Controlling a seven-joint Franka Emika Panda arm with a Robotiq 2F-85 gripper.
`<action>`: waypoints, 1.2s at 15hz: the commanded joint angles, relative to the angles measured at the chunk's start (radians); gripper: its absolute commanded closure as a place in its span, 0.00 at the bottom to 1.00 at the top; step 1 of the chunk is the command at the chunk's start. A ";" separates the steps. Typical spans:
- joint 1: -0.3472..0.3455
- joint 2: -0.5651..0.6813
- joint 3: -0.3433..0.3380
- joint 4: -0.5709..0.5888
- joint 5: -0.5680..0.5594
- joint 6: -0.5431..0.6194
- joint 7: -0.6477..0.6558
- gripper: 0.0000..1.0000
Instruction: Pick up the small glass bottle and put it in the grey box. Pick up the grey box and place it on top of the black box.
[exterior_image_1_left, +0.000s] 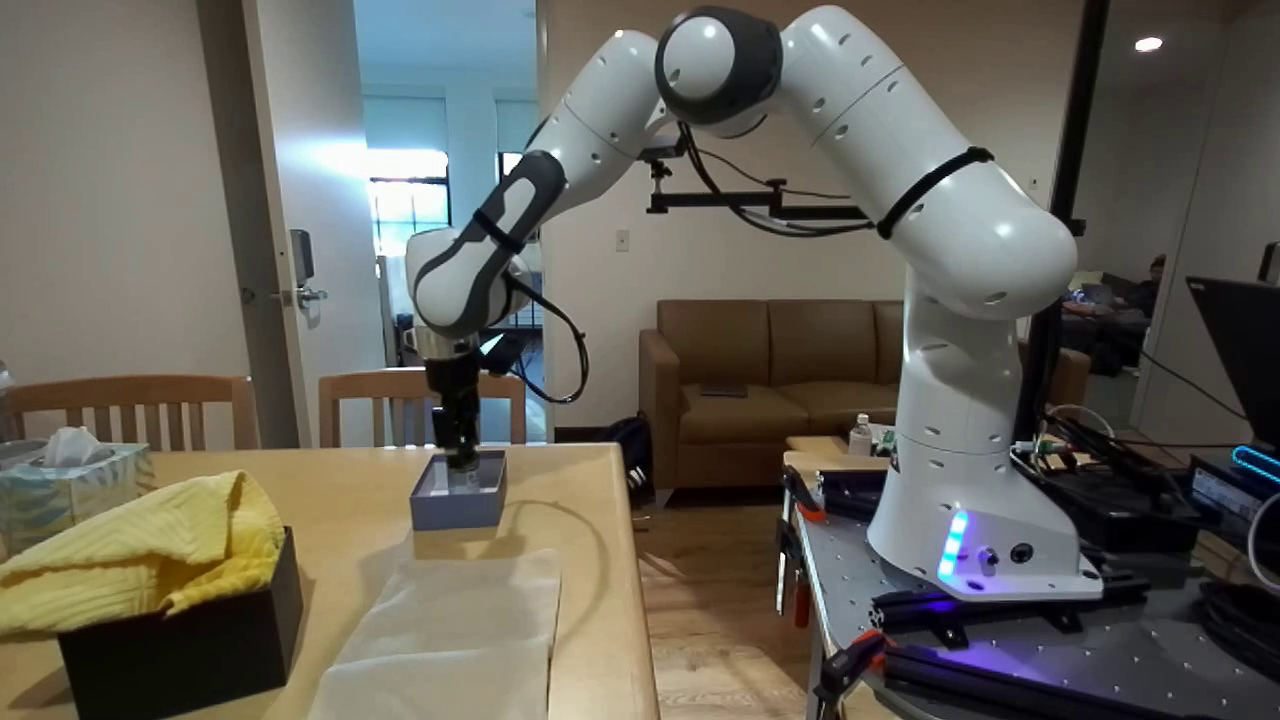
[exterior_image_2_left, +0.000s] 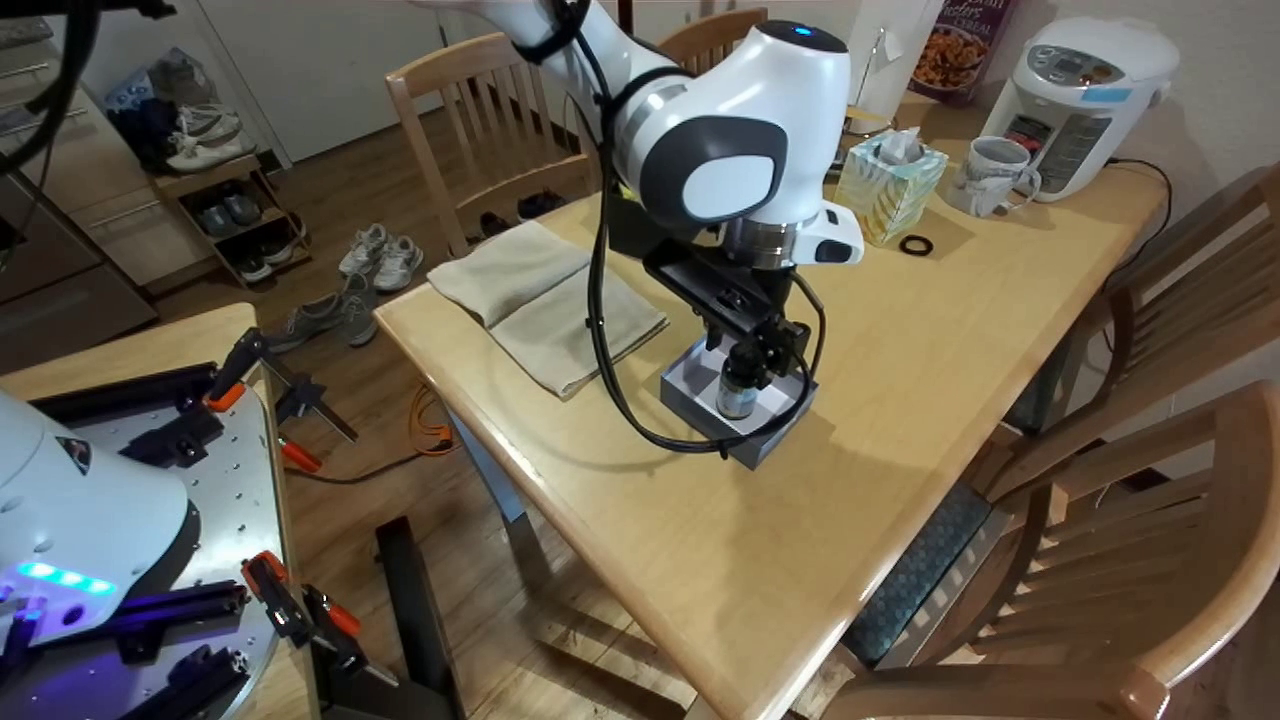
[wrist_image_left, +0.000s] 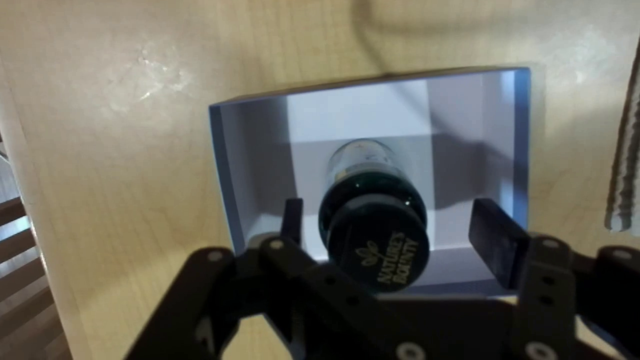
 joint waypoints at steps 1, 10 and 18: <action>-0.025 -0.010 0.028 0.000 0.004 0.005 -0.028 0.00; -0.013 -0.169 0.026 -0.146 0.009 0.025 0.001 0.00; 0.016 -0.273 0.122 -0.206 0.064 0.005 -0.040 0.00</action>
